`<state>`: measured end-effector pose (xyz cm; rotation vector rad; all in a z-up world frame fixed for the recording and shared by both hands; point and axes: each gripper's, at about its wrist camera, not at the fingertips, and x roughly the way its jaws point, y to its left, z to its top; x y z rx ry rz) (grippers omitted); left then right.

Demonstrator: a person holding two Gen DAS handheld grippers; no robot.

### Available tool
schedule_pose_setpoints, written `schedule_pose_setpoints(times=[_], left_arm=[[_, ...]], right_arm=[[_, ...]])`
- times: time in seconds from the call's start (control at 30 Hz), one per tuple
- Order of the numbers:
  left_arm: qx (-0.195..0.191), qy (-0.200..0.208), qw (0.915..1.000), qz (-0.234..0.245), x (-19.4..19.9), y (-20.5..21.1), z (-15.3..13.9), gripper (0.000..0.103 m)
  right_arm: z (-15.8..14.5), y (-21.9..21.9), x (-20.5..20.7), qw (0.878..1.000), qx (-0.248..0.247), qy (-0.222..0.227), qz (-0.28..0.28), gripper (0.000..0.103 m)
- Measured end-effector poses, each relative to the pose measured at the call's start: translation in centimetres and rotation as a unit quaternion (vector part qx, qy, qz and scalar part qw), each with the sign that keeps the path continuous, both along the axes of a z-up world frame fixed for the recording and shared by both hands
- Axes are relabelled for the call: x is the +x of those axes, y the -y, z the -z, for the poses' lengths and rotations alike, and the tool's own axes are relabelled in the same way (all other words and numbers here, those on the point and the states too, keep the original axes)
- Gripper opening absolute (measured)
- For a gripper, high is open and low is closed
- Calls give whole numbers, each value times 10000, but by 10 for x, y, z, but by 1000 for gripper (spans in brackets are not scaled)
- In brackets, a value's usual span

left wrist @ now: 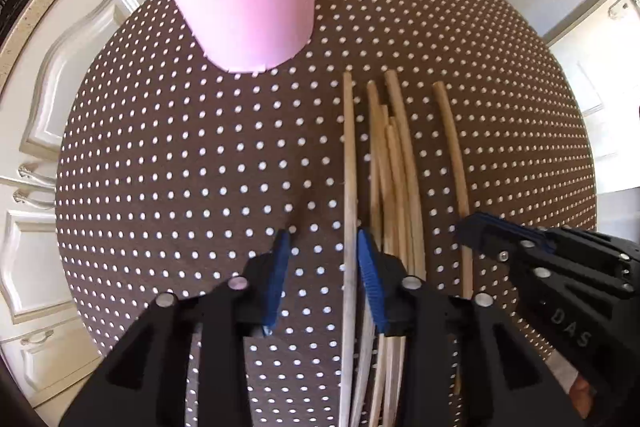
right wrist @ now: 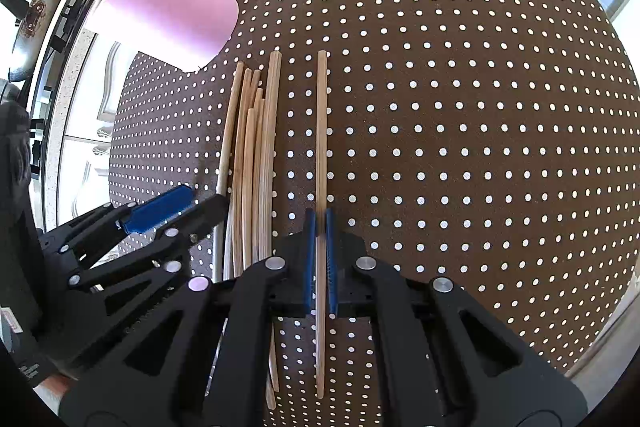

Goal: Organize utensils
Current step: 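Grasp a chopstick with the right gripper while the left gripper grasps another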

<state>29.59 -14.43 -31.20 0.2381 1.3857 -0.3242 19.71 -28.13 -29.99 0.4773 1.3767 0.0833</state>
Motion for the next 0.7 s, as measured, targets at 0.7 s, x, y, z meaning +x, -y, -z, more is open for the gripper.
schedule_pose_setpoints(times=[0.7], left_arm=[[-386, 186, 9945, -960, 5, -46, 1, 7]], right_arm=[[-2, -1, -5, 9999, 15, 123, 115, 5]])
